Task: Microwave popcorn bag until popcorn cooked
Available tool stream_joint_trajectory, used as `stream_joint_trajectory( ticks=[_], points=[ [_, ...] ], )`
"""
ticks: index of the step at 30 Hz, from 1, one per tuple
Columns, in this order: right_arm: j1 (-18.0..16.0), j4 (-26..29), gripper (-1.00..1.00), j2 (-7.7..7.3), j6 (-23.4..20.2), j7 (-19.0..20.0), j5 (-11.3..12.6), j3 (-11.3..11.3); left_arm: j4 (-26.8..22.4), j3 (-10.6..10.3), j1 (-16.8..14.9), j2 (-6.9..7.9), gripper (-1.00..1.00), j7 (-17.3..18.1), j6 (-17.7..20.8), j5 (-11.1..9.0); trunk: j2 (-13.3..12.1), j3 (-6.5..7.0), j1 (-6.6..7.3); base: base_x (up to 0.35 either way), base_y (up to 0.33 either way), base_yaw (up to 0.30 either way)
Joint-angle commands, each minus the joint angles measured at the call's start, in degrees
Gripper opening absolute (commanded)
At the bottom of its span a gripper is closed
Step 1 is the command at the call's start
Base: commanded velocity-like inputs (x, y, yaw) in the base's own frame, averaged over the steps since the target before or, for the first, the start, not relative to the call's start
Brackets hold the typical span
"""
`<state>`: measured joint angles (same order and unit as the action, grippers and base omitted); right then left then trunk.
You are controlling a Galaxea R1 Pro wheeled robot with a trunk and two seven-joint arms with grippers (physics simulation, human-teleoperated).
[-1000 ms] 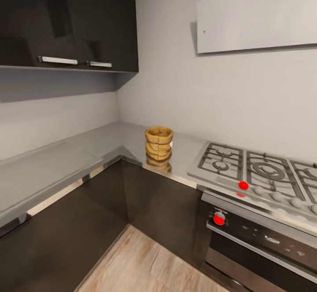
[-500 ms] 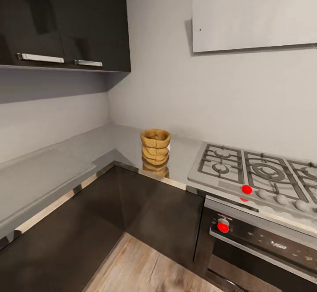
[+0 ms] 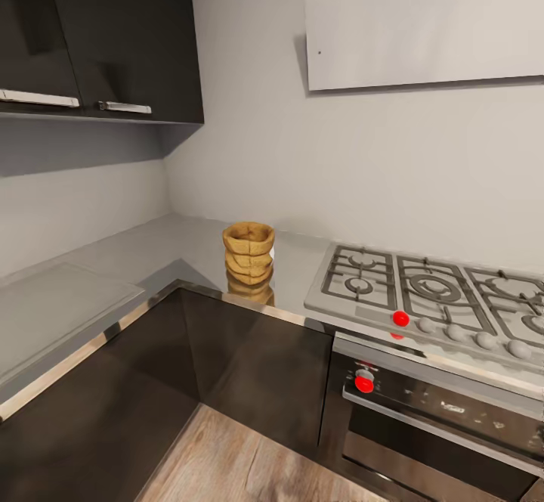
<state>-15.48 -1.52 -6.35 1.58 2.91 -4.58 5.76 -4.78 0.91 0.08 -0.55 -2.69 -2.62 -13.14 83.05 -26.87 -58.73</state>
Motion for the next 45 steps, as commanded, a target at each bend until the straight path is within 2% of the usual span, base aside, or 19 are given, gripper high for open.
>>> stream_joint_trajectory(
  ticks=[1, 3, 4, 8, 10, 13, 35, 45],
  points=[
    [-0.1, -0.2, 1.00, -0.02, 0.2, 0.2, -0.5, 0.5, -0.1, 0.1, 0.0, -0.04, 1.00, -1.6, -0.1, -1.6, 0.0, -0.05, 0.00, 0.000, 0.000, -0.004],
    [-0.1, -0.2, 1.00, 0.00, 0.2, 0.2, -0.5, 0.4, -0.2, 0.0, 0.0, -0.05, 1.00, -2.9, -0.1, -3.0, 0.0, -0.05, 0.00, 0.000, 0.000, -0.002],
    [-0.1, -0.2, 1.00, 0.01, 0.2, 0.2, -1.4, 0.4, -0.2, 0.0, 0.0, -0.06, 1.00, -3.4, -0.1, -3.7, 0.0, -0.05, 0.00, 0.000, 0.000, 0.000],
    [-0.1, -0.2, 1.00, 0.37, 0.3, 0.1, -6.0, 0.4, -0.2, 0.0, 0.0, -0.06, 1.00, -3.8, -0.1, -4.1, 0.0, -0.05, 0.00, 0.000, 0.000, 0.000],
    [-0.1, -0.2, 1.00, 0.43, 0.3, 0.1, -6.6, 0.4, -0.2, 0.0, 0.0, -0.06, 1.00, -3.8, -0.1, -4.2, 0.0, -0.05, 0.00, 0.000, 0.000, 0.000],
    [-0.1, -0.2, 1.00, 0.45, 0.3, 0.1, -6.8, 0.4, -0.2, 0.0, 0.0, -0.06, 1.00, -3.8, -0.1, -4.2, 0.0, -0.05, 0.00, 0.000, 0.000, 0.000],
    [-0.1, -0.2, 1.00, 0.63, 0.1, 0.2, -7.0, 0.4, -0.2, 0.0, 0.0, 0.03, 1.00, -3.7, -0.1, -4.1, -8.8, 3.90, 4.83, 0.000, 0.000, 0.000],
    [-0.1, -0.2, 1.00, 1.41, -0.4, 0.1, -6.9, 0.4, -0.2, 0.0, 0.0, 0.06, 1.00, -3.7, -0.1, -4.1, -12.8, 5.70, 7.03, 0.000, 0.000, 0.000]
  ],
)
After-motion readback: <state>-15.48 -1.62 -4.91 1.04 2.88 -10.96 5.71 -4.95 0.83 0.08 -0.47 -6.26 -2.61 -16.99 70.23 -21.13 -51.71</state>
